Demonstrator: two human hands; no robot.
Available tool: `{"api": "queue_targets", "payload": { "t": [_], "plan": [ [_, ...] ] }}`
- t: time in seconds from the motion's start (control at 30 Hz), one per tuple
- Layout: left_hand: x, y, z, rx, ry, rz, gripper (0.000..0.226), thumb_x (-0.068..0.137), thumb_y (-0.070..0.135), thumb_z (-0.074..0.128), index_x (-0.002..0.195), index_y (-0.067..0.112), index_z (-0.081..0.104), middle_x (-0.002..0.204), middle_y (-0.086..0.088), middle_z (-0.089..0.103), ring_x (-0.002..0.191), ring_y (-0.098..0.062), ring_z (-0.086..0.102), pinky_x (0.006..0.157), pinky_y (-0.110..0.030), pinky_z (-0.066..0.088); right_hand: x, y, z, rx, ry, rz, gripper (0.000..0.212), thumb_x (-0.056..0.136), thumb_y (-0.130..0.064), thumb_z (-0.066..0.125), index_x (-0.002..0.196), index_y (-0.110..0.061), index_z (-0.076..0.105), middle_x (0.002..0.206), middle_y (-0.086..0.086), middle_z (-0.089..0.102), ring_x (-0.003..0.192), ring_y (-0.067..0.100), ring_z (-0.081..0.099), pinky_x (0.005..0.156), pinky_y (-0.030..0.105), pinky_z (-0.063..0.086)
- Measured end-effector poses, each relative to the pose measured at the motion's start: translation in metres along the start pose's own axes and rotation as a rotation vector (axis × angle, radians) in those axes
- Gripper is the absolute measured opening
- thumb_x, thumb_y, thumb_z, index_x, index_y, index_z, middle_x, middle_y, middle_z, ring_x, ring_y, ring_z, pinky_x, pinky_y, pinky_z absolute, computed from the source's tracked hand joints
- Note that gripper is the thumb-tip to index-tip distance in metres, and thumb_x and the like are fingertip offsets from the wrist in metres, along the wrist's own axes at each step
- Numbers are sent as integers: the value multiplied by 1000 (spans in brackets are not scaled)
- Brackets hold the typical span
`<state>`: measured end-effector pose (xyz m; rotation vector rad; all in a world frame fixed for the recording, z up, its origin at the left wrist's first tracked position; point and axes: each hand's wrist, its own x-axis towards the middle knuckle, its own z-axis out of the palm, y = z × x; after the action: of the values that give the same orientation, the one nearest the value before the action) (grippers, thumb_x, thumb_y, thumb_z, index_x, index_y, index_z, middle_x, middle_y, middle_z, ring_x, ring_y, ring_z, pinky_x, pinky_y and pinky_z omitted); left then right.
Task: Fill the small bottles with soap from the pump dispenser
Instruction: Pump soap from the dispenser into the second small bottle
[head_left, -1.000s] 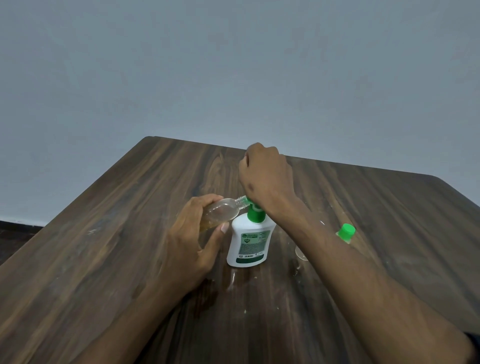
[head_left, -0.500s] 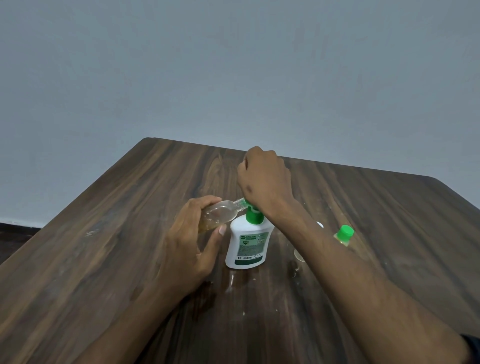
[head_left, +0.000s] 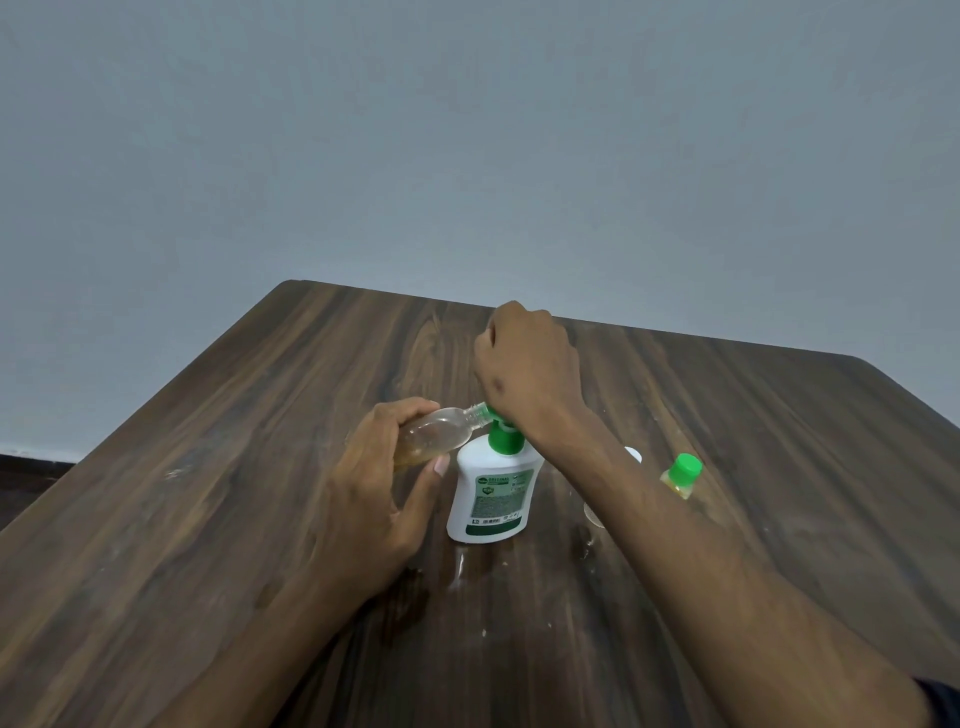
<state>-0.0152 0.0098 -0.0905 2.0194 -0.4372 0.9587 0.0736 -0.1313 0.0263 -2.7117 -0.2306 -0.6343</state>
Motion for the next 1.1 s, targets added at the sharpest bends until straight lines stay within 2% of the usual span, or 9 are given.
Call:
{"api": "queue_targets", "payload": {
  "t": [0.1,0.27,0.47,0.6,0.73,0.87,1.0,1.1],
  "plan": [
    [1,0,0,-4,3,2,38,97,29,64,132,15,57,123,7,63,110,-4,62,89,-17,50,2,-2,-2,8,34,-14,23,101,-21,43,85,-12,56,72,-1,52,62,19,49,60,33,37],
    [0,-1,0,3,6,2,37,96,24,67,131,14,58,122,8,63,110,-6,62,88,-22,52,1,-2,-1,2,3,-20,23,101,-21,43,86,-11,57,79,3,57,69,25,55,62,34,38],
    [0,-1,0,6,5,0,37,95,22,67,130,12,59,122,4,65,110,-6,63,90,-16,49,1,0,2,10,8,3,23,100,-21,44,86,-11,59,78,3,58,67,24,54,58,33,37],
    [1,1,1,-8,10,-4,37,96,24,66,130,12,59,122,6,65,110,-7,63,90,-16,49,3,-2,-2,-3,18,-24,22,102,-22,43,86,-12,55,74,0,51,61,18,47,57,33,33],
    [1,0,-1,5,9,8,38,95,21,68,130,13,59,122,5,65,110,-7,63,90,-17,50,1,-1,2,16,10,-4,23,99,-19,43,82,-11,55,75,3,57,66,24,54,57,33,35],
    [1,1,0,4,14,4,38,95,21,69,131,13,59,122,5,65,109,-8,64,89,-18,51,2,-2,-1,4,38,-26,23,101,-20,43,85,-12,57,75,2,55,62,19,50,59,33,36],
    [0,1,-1,10,8,2,38,94,19,70,130,14,58,121,5,65,108,-9,64,88,-20,51,1,-2,1,8,17,-14,22,100,-20,44,88,-10,60,78,4,59,68,25,56,60,34,40],
    [1,2,-1,6,11,1,38,95,21,69,131,15,58,121,6,64,108,-7,63,88,-17,50,3,-3,-2,0,21,-36,23,102,-21,43,86,-11,57,76,1,55,64,21,52,59,33,38]
  ]
}}
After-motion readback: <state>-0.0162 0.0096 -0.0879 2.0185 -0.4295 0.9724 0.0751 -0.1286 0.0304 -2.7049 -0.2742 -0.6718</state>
